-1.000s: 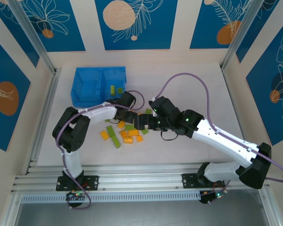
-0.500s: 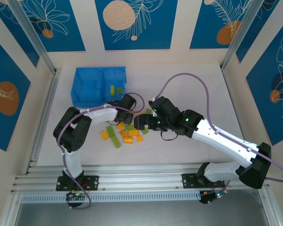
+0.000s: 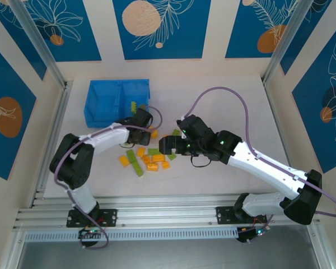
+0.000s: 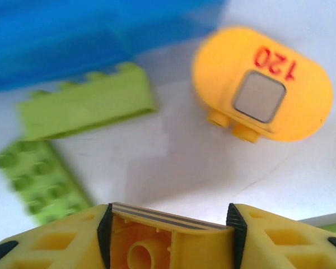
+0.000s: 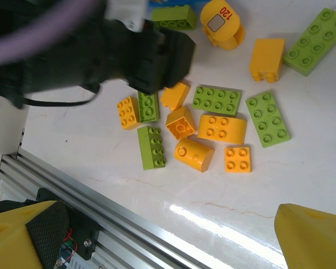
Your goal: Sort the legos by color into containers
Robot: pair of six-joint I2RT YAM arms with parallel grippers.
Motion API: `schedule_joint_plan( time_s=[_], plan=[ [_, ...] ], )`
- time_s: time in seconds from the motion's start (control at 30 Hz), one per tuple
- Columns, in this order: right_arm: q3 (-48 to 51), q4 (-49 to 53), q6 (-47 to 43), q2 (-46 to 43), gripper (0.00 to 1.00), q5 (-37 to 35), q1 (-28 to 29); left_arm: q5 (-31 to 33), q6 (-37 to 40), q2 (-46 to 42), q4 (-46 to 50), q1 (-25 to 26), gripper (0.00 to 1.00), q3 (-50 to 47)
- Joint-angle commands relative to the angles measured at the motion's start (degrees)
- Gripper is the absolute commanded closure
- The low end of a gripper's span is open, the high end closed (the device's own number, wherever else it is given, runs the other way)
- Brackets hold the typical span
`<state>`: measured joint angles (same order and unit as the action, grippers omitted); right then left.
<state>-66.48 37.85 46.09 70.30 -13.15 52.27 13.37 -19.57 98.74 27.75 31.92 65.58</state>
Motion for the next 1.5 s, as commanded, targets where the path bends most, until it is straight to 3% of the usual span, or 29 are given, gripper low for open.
schedule_joint_plan(
  time_s=[0.0, 0.2, 0.33, 0.43, 0.57, 0.73, 0.87, 1.03, 1.2, 1.47],
  plan=[
    [-0.4, 0.2, 0.7, -0.7, 0.03, -0.6, -0.1, 3.2, 0.1, -4.9, 5.1, -3.8, 0.54, 4.6],
    [-0.7, 0.0, 0.5, -0.2, 0.03, 0.0, -0.1, 2.3, 0.1, -4.7, 5.8, -13.6, 0.55, 14.1],
    [-0.9, 0.5, 0.5, -0.5, 0.03, -0.1, -0.1, 6.3, -0.1, 2.0, 6.8, -20.9, 0.58, 23.6],
    [-1.0, 1.2, 0.5, -1.2, 0.03, -0.2, -0.1, 3.3, -1.0, 5.3, 7.7, -24.1, 0.52, 27.4],
    [0.0, 1.5, 0.9, -2.2, 0.03, -1.4, -0.1, -0.5, -4.5, -2.2, 7.2, -24.3, 0.38, 18.6],
    [0.0, 0.0, 0.6, -1.4, 0.03, -0.5, -0.2, 0.5, -8.6, -14.0, 8.2, -27.0, 0.33, 0.5],
    [-0.5, -0.8, -1.0, 0.5, 0.03, 1.0, -0.7, -4.9, -9.5, -11.3, 7.1, -30.4, 0.28, -5.8],
    [-2.8, 1.2, -2.4, 2.1, 0.03, 1.9, -1.0, -7.4, -10.6, -3.2, 3.4, -31.6, 0.25, -4.6],
    [-2.0, 1.7, -2.1, 0.1, 0.03, 1.1, -1.1, -5.7, -8.4, 3.0, 2.0, -32.2, 0.30, -1.8],
    [-2.2, 0.0, -2.7, 0.3, 0.07, 5.1, -1.0, -4.0, -7.5, 5.0, 2.7, -34.0, 0.58, -2.5]
  ],
)
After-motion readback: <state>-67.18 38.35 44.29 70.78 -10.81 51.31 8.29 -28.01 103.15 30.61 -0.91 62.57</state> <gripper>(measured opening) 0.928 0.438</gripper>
